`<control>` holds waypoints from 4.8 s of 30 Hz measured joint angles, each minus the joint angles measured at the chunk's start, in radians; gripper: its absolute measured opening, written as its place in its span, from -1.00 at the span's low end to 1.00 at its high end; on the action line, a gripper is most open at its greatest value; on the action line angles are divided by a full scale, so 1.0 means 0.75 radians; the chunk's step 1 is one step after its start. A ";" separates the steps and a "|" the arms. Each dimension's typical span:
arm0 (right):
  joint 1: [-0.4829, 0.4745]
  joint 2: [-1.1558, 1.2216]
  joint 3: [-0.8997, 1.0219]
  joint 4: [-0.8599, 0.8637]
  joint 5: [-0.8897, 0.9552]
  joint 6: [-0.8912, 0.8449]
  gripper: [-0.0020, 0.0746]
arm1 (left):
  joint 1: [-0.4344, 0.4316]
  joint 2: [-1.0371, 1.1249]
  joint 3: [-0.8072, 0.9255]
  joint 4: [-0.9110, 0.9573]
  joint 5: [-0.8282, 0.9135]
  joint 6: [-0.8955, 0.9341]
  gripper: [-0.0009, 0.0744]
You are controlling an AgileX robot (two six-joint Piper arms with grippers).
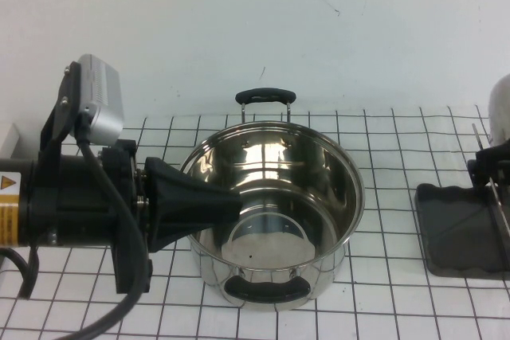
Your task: Put pot lid on rack
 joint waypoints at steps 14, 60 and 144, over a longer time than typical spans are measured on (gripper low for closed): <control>-0.112 -0.256 0.000 -0.022 0.247 0.000 0.07 | 0.000 0.000 0.000 0.029 0.063 -0.027 -0.98; -0.112 -1.456 0.742 1.052 -0.039 -0.896 -0.95 | 0.000 -1.361 1.037 0.006 1.004 -0.346 -0.98; -0.255 -1.681 1.198 -0.806 -0.157 0.575 -0.95 | 0.000 -1.364 1.105 0.027 0.643 -0.369 -0.98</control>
